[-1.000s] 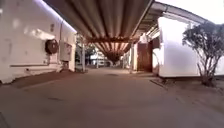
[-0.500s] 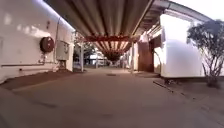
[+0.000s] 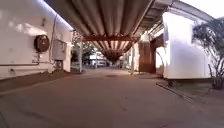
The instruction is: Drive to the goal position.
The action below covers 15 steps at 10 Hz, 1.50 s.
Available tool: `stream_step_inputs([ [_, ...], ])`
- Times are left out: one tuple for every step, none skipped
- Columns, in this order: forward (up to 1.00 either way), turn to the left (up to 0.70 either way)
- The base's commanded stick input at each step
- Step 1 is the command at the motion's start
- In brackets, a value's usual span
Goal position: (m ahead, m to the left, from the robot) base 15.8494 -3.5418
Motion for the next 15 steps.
stream_step_inputs([
  [0.7, 0.0],
  [0.7, 0.0],
  [0.7, 0.0],
  [0.7, 0.0],
  [0.7, 0.0],
  [0.7, 0.0],
  [0.7, 0.0],
  [0.7, 0.0],
  [0.7, 0.0],
  [0.7, 0.0],
  [0.7, 0.0],
  [0.7, 0.0],
  [0.7, 0.0],
  [0.7, 0.0],
  [0.7, 0.0],
])
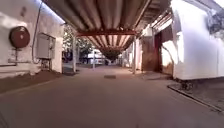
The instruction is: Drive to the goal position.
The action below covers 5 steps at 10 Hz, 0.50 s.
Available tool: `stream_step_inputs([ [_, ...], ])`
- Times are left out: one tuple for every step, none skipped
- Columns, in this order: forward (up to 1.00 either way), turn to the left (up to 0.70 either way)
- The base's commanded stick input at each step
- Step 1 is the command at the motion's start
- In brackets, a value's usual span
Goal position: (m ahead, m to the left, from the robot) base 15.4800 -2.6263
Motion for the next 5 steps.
stream_step_inputs([
  [0.7, 0.0],
  [0.7, 0.0],
  [0.7, 0.0],
  [0.7, 0.0],
  [0.7, 0.0],
])
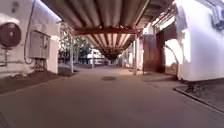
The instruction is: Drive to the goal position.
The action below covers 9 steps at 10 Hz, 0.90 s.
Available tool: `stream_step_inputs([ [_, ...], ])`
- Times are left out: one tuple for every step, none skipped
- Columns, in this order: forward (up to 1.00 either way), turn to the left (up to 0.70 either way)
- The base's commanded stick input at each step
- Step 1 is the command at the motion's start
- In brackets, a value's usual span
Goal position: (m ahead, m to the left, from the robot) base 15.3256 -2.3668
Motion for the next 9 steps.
stream_step_inputs([
  [0.7, 0.02],
  [0.7, 0.08],
  [0.7, 0.15],
  [0.7, 0.21],
  [0.7, 0.28],
  [0.7, 0.32],
  [0.7, 0.34],
  [0.7, 0.0],
  [0.7, 0.0],
])
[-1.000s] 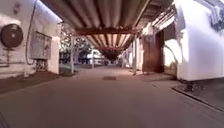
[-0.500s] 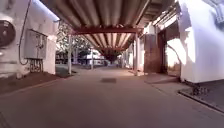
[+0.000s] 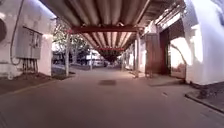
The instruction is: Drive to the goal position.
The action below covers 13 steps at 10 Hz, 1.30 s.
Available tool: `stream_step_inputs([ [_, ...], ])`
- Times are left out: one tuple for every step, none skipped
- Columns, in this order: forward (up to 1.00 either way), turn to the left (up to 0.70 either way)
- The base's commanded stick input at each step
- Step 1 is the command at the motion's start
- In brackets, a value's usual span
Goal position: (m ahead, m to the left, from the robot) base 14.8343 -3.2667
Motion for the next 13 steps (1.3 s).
stream_step_inputs([
  [0.7, 0.0],
  [0.7, 0.0],
  [0.7, 0.0],
  [0.7, 0.0],
  [0.7, 0.0],
  [0.7, 0.0],
  [0.7, 0.0],
  [0.7, 0.0],
  [0.7, 0.0],
  [0.7, 0.0],
  [0.7, 0.0],
  [0.7, 0.0],
  [0.7, 0.0],
])
